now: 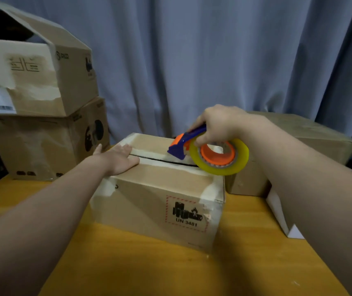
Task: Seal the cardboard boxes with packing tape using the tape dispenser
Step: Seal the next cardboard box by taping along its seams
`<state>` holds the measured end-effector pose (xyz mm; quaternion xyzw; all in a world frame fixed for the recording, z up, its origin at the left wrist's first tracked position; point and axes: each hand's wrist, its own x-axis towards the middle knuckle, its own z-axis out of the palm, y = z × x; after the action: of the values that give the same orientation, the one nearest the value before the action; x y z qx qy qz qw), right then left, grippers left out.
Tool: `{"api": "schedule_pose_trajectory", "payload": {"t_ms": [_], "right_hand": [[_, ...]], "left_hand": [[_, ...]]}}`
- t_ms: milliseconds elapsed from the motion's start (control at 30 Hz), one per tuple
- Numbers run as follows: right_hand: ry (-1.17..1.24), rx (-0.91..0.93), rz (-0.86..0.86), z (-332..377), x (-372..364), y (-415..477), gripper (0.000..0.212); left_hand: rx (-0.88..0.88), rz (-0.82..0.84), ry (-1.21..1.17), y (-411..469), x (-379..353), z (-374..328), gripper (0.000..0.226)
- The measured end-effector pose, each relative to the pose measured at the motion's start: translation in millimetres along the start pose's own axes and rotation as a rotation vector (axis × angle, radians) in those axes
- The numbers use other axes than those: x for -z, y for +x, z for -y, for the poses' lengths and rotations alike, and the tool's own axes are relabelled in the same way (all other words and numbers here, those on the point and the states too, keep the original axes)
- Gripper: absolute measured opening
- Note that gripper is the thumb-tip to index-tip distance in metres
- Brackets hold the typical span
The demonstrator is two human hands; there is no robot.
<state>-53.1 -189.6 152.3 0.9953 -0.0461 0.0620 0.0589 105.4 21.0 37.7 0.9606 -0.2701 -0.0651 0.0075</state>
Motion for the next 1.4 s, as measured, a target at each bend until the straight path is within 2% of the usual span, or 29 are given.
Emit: {"api": "schedule_pose_trajectory", "payload": {"t_ms": [133, 433, 633, 733, 833, 933, 1000, 1067, 1167, 1300, 1400], "right_hand": [[0.031, 0.055, -0.016, -12.7, -7.8, 40.3, 0.044], [0.108, 0.150, 0.293, -42.9, 13.2, 67.8, 0.053], [-0.148, 0.189, 0.339, -30.0, 12.8, 59.0, 0.056], [-0.204, 0.177, 0.437, -17.6, 15.3, 68.1, 0.053], [-0.306, 0.175, 0.573, -7.3, 24.0, 84.3, 0.044], [-0.259, 0.134, 0.686, -2.1, 18.0, 94.1, 0.034], [-0.148, 0.054, 0.740, -6.4, 14.1, 97.2, 0.046], [-0.128, 0.030, 0.747, -8.5, 15.1, 98.4, 0.054], [-0.169, 0.076, 0.702, -5.0, 14.0, 93.5, 0.050], [-0.044, 0.046, 0.593, -16.6, 19.3, 77.1, 0.057], [0.090, -0.013, 0.584, -29.3, 30.9, 61.5, 0.067]], "left_hand": [[0.062, -0.018, -0.020, 32.5, 2.3, 11.2, 0.066], [-0.006, 0.029, -0.018, 27.4, 6.2, 17.6, 0.070], [-0.035, 0.073, 0.044, 29.0, 5.4, 16.3, 0.071], [-0.037, 0.083, 0.112, 30.3, 9.6, 16.9, 0.075], [-0.174, 0.063, 0.169, 27.1, 15.9, -6.8, 0.073], [-0.301, 0.078, 0.051, 23.4, 7.3, -47.7, 0.075], [-0.290, 0.123, 0.002, 26.5, -0.4, -56.4, 0.075], [-0.289, 0.116, 0.000, 30.5, -3.7, -51.2, 0.080], [-0.316, 0.112, 0.008, 34.7, -4.0, -44.9, 0.094], [-0.328, 0.119, 0.019, 38.1, -1.1, -42.6, 0.079], [-0.331, 0.116, 0.007, 37.6, 1.1, -41.1, 0.078]]}}
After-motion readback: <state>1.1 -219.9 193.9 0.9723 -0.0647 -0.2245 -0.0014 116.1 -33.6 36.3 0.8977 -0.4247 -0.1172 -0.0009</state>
